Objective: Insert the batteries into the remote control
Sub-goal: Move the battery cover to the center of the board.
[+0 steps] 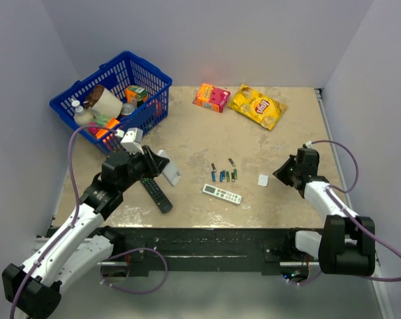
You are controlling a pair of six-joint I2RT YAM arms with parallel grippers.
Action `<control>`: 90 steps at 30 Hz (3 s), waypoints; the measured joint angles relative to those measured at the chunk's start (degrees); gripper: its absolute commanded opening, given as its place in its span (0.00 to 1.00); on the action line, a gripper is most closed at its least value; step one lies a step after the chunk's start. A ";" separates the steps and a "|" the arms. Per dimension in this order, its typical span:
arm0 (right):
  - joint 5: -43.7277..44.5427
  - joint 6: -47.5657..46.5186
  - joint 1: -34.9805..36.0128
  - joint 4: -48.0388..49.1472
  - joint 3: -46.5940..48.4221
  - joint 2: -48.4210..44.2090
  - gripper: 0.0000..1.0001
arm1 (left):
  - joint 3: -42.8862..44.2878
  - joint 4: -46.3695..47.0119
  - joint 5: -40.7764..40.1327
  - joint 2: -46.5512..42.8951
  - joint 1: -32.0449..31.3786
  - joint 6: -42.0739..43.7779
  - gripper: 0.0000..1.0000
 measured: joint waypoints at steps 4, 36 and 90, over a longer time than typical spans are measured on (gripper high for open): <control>0.94 -3.10 0.02 -4.85 2.84 3.61 0.09 | 0.02 0.42 0.24 0.72 0.00 -0.04 0.00; 12.13 -9.68 10.82 -13.94 12.81 17.07 0.00 | 0.04 1.33 0.81 1.86 0.00 -0.20 0.00; 10.10 -11.08 27.82 -18.45 20.46 12.94 0.44 | 0.92 1.70 1.22 3.23 0.00 -0.17 0.00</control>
